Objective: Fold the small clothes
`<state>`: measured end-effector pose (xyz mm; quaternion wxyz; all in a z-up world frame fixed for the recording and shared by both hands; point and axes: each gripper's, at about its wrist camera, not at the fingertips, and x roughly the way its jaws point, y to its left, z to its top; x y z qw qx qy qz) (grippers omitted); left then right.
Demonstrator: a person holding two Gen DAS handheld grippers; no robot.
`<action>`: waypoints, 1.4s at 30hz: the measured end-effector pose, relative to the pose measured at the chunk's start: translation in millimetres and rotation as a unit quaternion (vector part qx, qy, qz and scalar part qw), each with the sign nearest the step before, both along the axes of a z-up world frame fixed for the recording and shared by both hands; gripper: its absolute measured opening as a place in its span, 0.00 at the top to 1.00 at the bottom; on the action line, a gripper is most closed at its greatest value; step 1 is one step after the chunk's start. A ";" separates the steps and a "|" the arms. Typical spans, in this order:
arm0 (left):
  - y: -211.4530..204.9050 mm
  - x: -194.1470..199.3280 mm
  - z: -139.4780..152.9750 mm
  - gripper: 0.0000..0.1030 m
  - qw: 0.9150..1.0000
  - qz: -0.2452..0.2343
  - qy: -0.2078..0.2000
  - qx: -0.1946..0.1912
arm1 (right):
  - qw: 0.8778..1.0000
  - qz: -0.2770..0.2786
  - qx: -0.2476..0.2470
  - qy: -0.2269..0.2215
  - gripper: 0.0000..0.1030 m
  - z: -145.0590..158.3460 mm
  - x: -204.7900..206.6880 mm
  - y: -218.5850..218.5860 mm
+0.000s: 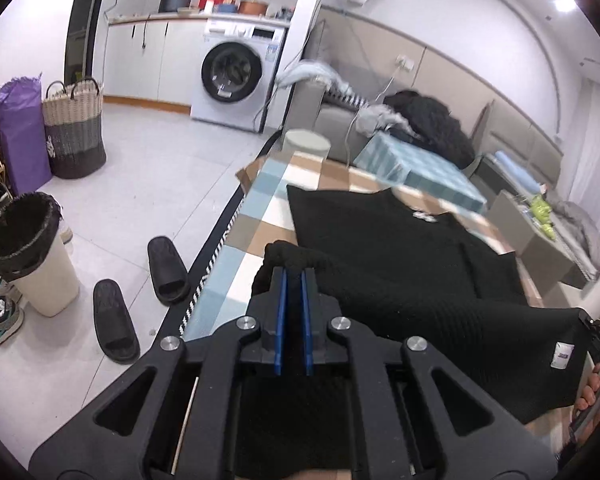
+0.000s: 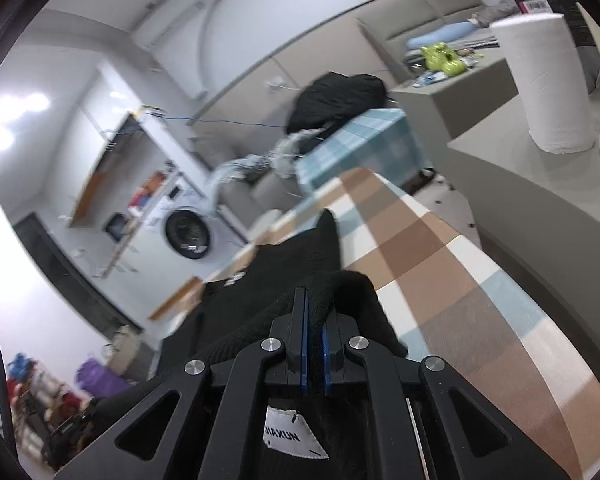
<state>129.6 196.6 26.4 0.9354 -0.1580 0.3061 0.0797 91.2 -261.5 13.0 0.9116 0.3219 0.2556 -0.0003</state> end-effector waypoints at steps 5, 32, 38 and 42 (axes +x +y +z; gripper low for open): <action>2.7 55.7 -39.1 0.93 0.998 0.012 0.059 0.001 | 0.996 -0.005 -0.017 0.085 0.88 -31.4 47.5 -3.0; -28.1 71.5 -89.6 0.83 0.990 -0.070 0.123 -0.005 | 0.985 0.084 -0.009 0.152 0.85 -72.0 42.8 11.4; -36.5 22.6 -87.2 0.83 0.990 -0.069 0.119 0.008 | 0.985 0.086 -0.003 0.152 0.85 -70.9 11.8 7.2; -36.3 -14.3 -86.0 0.83 0.992 -0.062 0.112 0.002 | 0.984 0.091 -0.003 0.156 0.85 -70.6 -15.4 7.8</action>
